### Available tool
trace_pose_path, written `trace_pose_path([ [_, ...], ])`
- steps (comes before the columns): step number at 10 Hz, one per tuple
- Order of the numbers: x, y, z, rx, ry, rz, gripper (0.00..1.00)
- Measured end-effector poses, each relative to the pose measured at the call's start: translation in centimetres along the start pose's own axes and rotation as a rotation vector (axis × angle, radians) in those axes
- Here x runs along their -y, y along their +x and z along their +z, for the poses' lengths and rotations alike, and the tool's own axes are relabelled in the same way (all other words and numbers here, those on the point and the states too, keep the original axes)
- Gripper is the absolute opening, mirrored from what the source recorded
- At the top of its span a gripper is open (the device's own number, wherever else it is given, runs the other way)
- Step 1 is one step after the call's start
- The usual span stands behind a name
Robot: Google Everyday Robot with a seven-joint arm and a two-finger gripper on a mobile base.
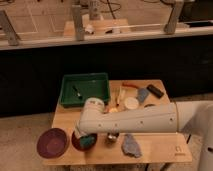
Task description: Wipe red bowl with sponge
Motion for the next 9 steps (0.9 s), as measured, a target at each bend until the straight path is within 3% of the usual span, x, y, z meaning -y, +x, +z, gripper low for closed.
trace_pose_path([
  [4, -1.6, 2.1, 0.7, -0.022, -0.012, -0.015, 0.0],
  [9, -0.5, 3.2, 1.6, -0.032, 0.014, -0.047, 0.0],
])
